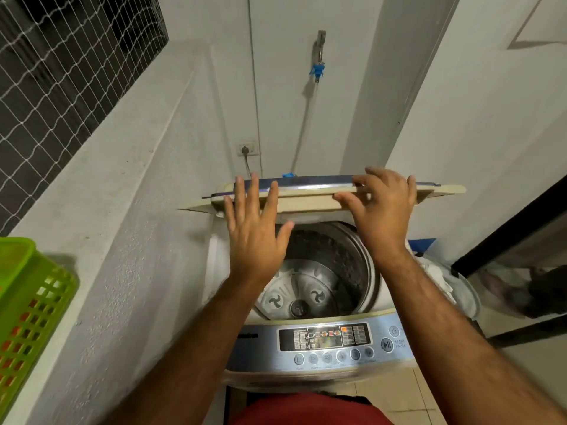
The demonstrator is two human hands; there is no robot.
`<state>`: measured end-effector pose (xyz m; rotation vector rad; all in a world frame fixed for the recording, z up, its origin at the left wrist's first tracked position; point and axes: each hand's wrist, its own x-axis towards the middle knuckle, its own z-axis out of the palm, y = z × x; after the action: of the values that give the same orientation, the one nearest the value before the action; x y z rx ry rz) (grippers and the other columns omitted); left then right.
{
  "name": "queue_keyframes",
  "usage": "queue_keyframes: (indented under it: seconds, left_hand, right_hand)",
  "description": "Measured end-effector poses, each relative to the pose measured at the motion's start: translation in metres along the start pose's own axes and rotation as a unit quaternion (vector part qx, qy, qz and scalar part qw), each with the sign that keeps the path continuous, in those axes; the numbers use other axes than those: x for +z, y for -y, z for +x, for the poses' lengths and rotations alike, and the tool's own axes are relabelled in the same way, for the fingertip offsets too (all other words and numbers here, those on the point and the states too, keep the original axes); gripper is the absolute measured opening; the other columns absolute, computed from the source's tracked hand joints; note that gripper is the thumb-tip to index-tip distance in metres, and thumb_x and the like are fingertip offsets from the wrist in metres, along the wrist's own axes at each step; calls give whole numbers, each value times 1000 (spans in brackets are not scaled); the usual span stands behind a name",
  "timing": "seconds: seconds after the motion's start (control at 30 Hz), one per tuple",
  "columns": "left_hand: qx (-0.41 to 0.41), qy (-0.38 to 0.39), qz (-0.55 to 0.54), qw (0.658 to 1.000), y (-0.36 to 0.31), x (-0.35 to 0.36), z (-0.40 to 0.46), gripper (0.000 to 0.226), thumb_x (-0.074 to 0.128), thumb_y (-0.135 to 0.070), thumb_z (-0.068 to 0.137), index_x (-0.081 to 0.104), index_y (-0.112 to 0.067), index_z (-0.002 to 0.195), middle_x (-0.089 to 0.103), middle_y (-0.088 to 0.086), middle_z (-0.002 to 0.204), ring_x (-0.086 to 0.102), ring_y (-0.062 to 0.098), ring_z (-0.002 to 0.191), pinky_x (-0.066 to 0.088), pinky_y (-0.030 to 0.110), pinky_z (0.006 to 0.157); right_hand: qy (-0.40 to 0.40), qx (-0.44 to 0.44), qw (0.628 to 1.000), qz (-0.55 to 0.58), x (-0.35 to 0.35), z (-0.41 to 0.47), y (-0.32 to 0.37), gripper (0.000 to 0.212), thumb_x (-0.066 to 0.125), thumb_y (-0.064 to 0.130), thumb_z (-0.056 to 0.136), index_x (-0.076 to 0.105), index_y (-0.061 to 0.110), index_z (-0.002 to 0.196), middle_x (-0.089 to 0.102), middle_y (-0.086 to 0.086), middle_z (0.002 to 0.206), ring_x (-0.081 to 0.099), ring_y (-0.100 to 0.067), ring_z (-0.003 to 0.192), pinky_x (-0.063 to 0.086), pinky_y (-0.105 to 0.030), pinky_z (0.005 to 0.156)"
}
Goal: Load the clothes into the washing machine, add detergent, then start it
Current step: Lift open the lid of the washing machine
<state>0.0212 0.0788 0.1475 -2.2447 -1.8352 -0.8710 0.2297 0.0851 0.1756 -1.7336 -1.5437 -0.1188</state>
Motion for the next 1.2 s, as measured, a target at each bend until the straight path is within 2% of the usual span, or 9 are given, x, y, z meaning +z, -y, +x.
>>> queue_keyframes:
  seconds: [0.07,0.13,0.2,0.27,0.4,0.53,0.73,0.9,1.2]
  left_hand:
    - [22,23,37,999,8,5,9,94,57,-55,85,3,-20,153,-7,13,160,-12,33,146,-4,53,117]
    - [41,36,69,996,14,8,25,109,60,-61,79,-11,-21,152,-19,12,158,-17,34,145,-3,56,116]
    - [42,48,87,994,18,10,43,120,65,-65,73,-16,-21,150,-21,12,158,-20,34,144,-4,57,116]
    - [37,54,99,993,19,11,59,127,70,-66,68,-17,-21,150,-18,14,158,-21,34,144,-5,57,115]
    - [31,65,107,992,21,13,88,134,74,-64,64,-19,-20,149,-19,16,158,-20,37,144,-4,58,116]
    - [33,81,102,991,23,13,113,137,79,-57,63,-21,-19,148,-21,15,158,-22,37,143,-3,58,116]
    - [26,103,102,989,29,18,155,139,83,-50,60,-18,-18,149,-22,13,158,-23,33,144,-5,55,117]
    - [16,122,105,987,34,27,185,137,85,-44,62,-17,-18,150,-21,11,158,-22,32,144,-5,53,118]
    - [3,120,107,987,38,44,212,135,85,-46,62,-13,-17,151,-16,11,160,-18,32,145,-7,53,117]
  right_hand:
    - [-23,11,1000,-2,8,14,5,41,68,53,82,70,24,112,59,-4,133,46,-23,129,16,-56,119]
    - [-52,19,998,11,16,25,9,42,67,50,84,68,23,115,56,-6,135,43,-24,130,24,-59,115]
    - [-77,20,997,20,24,34,13,38,65,46,87,66,23,117,54,-7,136,41,-25,130,30,-60,111]
    - [-75,4,997,13,33,40,11,37,60,44,92,62,23,123,49,-9,143,36,-27,138,24,-62,114]
    - [1,-57,998,-38,47,53,-5,67,48,57,94,30,28,152,14,-8,165,4,-28,152,6,-58,120]
    - [60,-86,990,-92,53,79,-14,103,63,67,78,6,32,156,-4,-4,166,-9,-27,152,1,-59,119]
    - [109,-75,981,-141,65,123,-9,120,84,45,70,2,30,156,-7,-5,166,-12,-27,152,1,-60,119]
    - [155,-62,976,-139,72,154,-5,119,86,34,71,2,29,156,-7,-5,166,-13,-28,151,1,-61,118]
    - [173,-50,974,-139,87,179,-2,118,86,30,71,4,28,156,-6,-4,165,-12,-28,152,4,-62,119]
